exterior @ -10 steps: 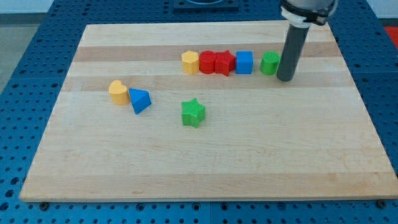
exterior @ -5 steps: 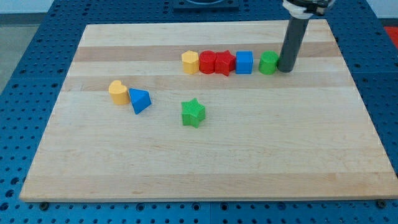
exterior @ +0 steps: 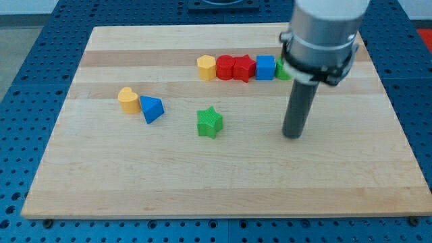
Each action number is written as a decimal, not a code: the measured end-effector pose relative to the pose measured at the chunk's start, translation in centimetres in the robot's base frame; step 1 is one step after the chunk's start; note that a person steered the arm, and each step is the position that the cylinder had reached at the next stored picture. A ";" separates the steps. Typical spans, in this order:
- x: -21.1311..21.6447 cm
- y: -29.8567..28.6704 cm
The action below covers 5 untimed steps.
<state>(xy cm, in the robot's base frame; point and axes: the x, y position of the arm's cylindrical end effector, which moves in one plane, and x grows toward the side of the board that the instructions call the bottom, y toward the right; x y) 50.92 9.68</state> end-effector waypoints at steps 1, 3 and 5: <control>4.2 -4.6; 3.5 -15.5; -0.7 -17.3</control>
<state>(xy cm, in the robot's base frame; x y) 50.23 -7.61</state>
